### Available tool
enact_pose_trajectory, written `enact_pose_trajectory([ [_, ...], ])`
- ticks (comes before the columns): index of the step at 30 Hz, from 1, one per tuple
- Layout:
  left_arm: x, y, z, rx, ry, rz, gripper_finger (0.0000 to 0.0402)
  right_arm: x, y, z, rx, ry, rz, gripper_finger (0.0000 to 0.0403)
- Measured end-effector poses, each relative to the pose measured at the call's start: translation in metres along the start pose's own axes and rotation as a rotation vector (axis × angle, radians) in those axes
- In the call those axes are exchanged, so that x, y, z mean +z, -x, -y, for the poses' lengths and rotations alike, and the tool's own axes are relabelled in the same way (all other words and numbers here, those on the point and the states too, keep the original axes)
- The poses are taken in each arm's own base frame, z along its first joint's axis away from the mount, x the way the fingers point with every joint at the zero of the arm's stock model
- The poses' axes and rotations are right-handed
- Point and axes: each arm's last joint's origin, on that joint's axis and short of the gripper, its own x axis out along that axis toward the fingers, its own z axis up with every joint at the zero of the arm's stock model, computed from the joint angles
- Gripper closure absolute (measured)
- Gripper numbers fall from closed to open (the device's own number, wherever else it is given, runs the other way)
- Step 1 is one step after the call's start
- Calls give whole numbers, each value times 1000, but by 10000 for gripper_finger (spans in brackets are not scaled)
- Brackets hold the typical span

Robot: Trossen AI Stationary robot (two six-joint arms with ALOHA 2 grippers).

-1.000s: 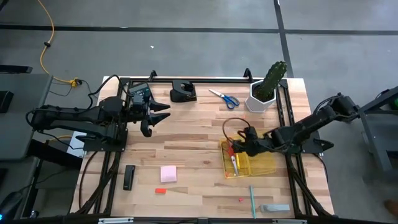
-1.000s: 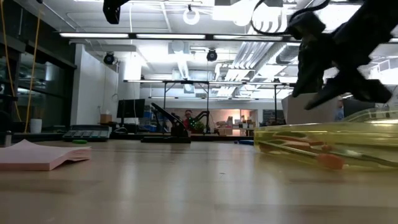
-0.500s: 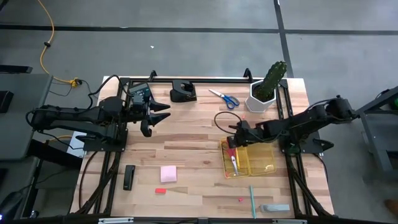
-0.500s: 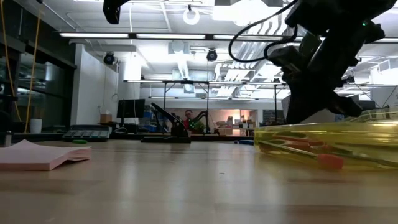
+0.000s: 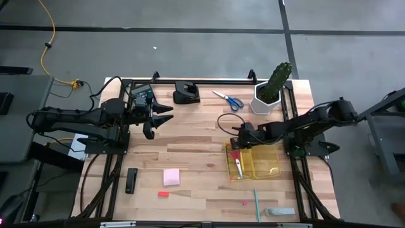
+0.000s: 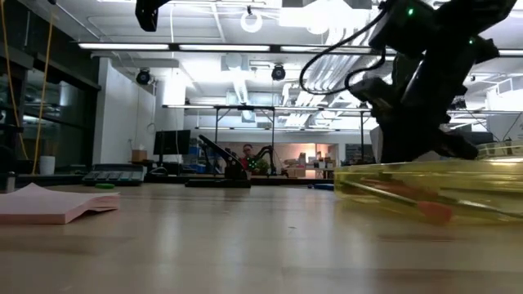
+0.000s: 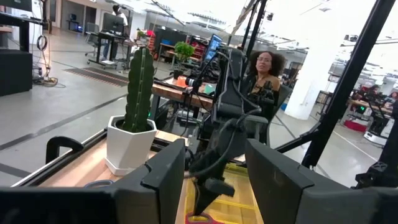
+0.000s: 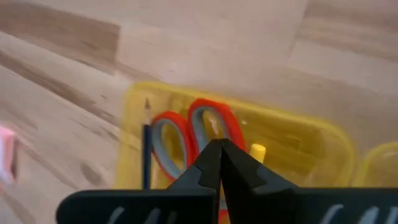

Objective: Pack school essentials
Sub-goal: Adjust the red scissors in the box, then put the green eraser into the yellow box

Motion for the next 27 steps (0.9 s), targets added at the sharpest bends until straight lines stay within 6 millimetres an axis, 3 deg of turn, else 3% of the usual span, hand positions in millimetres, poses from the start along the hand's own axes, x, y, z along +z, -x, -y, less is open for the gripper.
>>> enact_pose_trajectory([
  [7,0,0,0,0,0,0,245,0,-6,-5,42,-16,-9,403],
  [20,0,0,0,0,0,0,245,3,16,-16,184,25,58,403],
  [23,0,0,0,0,0,0,245,7,26,-28,312,132,138,403],
  [27,1,0,1,-10,2,14,245,15,54,-58,665,355,323,403],
])
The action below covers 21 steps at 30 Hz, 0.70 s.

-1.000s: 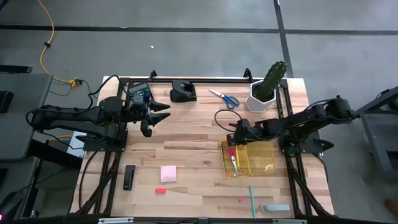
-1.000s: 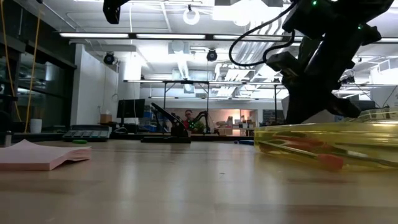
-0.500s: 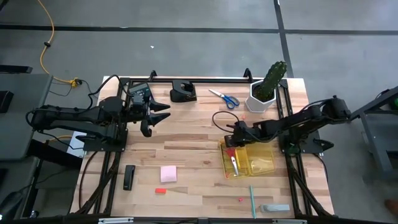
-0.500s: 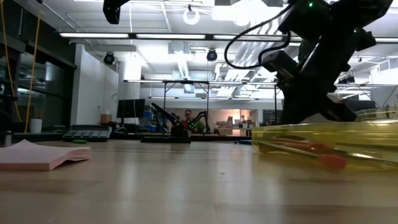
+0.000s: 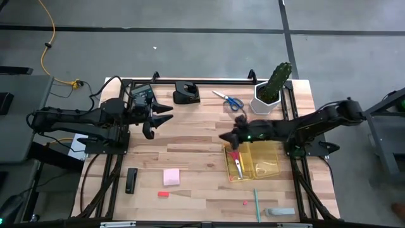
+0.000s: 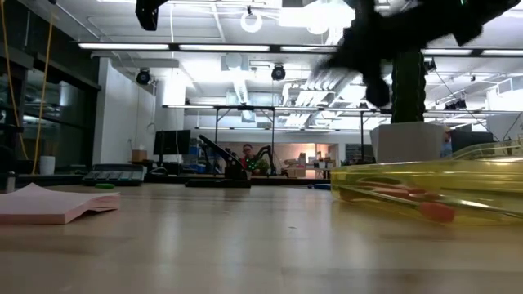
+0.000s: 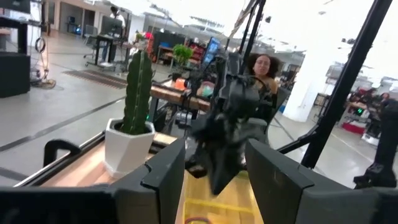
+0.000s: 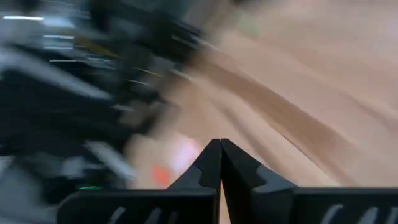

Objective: Pack school essentials
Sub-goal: Put the green eraser into the yellow box

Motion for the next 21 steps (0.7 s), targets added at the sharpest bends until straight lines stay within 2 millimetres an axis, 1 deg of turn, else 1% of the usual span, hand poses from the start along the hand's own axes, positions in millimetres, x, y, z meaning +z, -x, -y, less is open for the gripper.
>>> enact_pose_trajectory([
  [2,2,1,1,-14,3,21,245,13,4,-16,171,133,120,403],
  [4,5,1,2,-31,6,49,245,23,9,-29,294,274,239,403],
  [6,7,2,2,-48,7,59,245,29,14,-37,365,387,333,403],
  [8,8,3,3,-51,7,63,245,32,16,-41,407,472,383,403],
  [11,8,3,3,-52,38,64,245,32,17,-42,409,567,404,403],
  [16,8,3,3,-60,56,61,245,30,16,-41,397,642,396,403],
  [18,8,3,3,-64,55,60,245,31,13,-42,371,674,365,403],
  [21,8,3,3,-67,55,59,245,36,7,-50,303,746,271,403],
])
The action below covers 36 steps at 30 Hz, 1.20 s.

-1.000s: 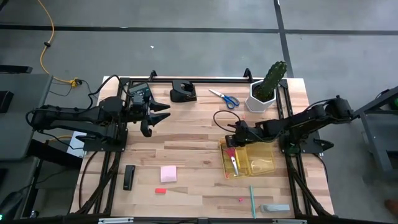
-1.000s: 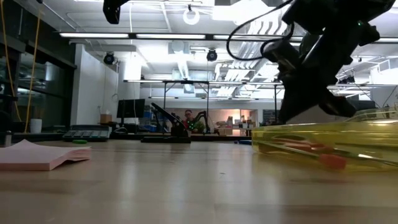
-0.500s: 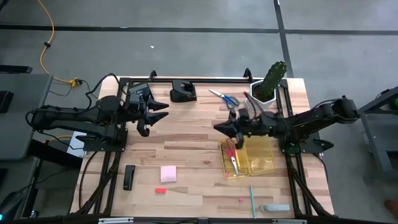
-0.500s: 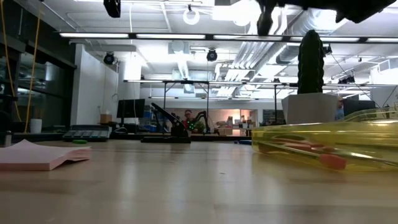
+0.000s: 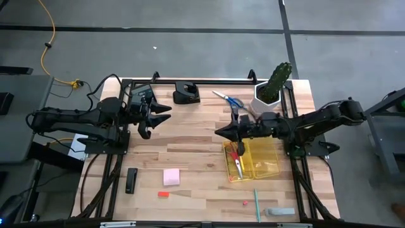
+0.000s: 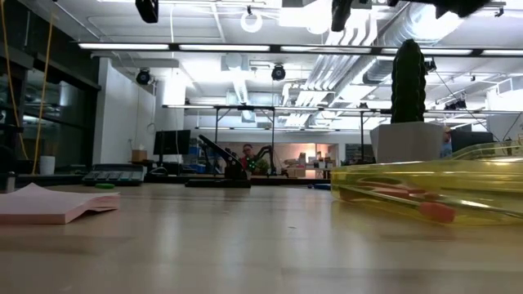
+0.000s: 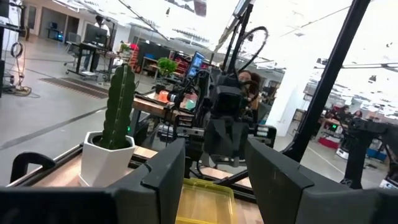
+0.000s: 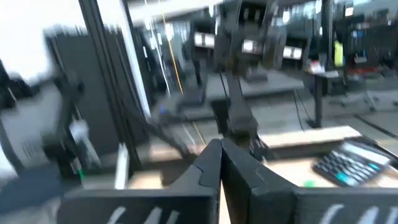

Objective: Pack school essentials
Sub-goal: Put the green eraser into the yellow box

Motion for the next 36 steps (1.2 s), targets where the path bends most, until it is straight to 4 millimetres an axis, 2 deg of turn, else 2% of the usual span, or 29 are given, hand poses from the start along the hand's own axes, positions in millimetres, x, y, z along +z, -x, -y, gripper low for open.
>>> enact_pose_trajectory([
  [3,0,0,0,0,-8,-1,245,7,-7,-1,-13,84,-145,403],
  [5,0,0,0,1,-25,-2,245,15,-10,-2,-12,131,-183,403],
  [12,-5,0,-1,11,-85,-51,245,30,-13,-4,-4,183,-108,403],
  [18,-6,0,-2,12,-150,-64,245,31,-13,-4,-4,179,-97,403],
  [24,-6,0,-2,21,-132,-67,245,31,-13,-4,-5,156,-97,403],
  [26,-8,0,-4,75,-114,-78,245,31,-13,-4,-5,155,-97,403],
  [30,-9,4,-17,319,-117,-234,245,31,-13,-2,-13,148,-98,403],
  [33,-9,10,-32,468,-145,-461,245,31,-13,3,-30,118,-103,403],
  [36,-18,15,-53,548,-155,-740,243,31,-13,6,-44,105,-111,403],
])
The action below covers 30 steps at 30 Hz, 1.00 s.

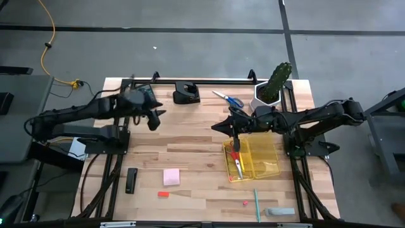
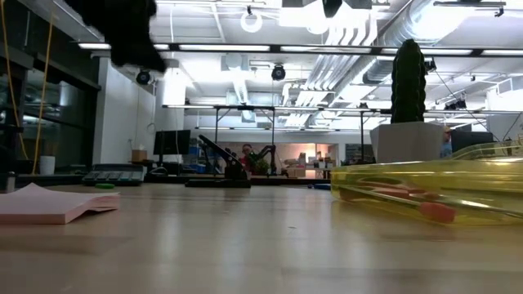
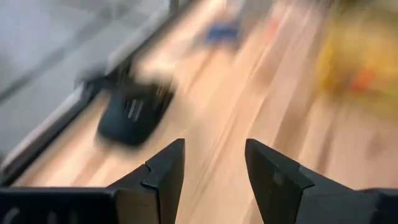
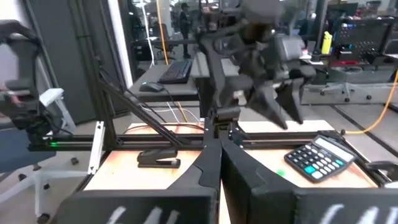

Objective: Pack school essentials
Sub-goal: Put the green eraser into the yellow box

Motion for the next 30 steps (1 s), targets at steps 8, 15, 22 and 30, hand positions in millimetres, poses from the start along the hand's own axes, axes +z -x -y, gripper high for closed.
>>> enact_pose_trajectory([
  [8,-32,-47,-36,-7,-183,-604,201,-1,0,3,-9,-3,-7,403],
  [15,-54,-96,-46,25,-288,-917,169,-1,0,3,-9,-4,-9,403],
  [22,-74,-126,-46,-131,-589,-1110,169,-2,0,3,-9,-4,-22,403],
  [30,-70,-137,-47,-163,-809,-1040,172,-3,0,2,-10,-17,-36,403],
])
